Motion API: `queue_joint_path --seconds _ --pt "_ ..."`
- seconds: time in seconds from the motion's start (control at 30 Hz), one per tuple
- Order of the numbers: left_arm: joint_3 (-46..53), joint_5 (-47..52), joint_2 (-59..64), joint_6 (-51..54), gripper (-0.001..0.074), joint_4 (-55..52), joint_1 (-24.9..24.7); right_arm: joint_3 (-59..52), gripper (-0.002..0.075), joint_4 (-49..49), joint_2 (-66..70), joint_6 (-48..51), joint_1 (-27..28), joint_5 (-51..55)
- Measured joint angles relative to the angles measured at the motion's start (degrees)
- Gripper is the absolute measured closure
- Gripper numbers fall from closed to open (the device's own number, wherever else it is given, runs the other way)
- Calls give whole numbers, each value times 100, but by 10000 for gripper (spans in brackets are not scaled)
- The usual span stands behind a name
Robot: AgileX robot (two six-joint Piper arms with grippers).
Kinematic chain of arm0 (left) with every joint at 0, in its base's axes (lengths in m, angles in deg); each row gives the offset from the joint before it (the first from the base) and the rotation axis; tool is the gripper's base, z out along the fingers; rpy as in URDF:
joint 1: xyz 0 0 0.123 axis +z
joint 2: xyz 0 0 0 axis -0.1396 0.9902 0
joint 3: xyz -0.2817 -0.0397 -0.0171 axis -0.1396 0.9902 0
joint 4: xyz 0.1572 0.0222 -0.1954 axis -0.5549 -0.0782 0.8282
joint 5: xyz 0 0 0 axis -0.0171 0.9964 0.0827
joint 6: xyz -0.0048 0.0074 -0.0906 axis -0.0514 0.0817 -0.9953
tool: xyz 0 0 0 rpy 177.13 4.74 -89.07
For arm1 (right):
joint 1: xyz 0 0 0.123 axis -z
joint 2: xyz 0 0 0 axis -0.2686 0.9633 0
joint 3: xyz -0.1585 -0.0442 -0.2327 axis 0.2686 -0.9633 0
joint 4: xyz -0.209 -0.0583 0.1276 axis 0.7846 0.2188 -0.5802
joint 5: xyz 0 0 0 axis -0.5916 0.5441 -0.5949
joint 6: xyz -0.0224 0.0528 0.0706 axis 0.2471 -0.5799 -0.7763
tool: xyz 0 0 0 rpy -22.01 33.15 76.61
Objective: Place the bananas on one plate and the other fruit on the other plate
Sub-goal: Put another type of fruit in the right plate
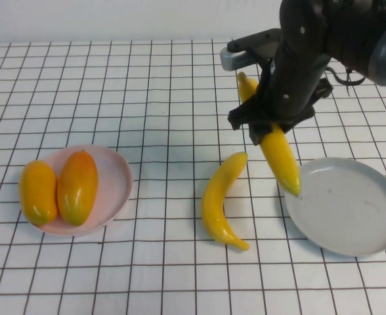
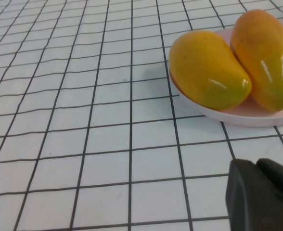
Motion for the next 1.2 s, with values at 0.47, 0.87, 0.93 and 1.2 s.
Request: queue_joint_path --seconds 0.47,0.87,0.93,1.2 --pt "0 0 0 0 738 0 0 -2969 382 742 -1074 -33 1111 -387" --pt "0 0 0 0 739 0 0 -3138 382 752 -1086 225 1433 -782" --pt "0 0 0 0 738 0 0 -3138 382 752 -1086 238 1433 -807" --pt "0 0 0 0 738 0 0 -3138 345 694 -1086 228 1433 -1125"
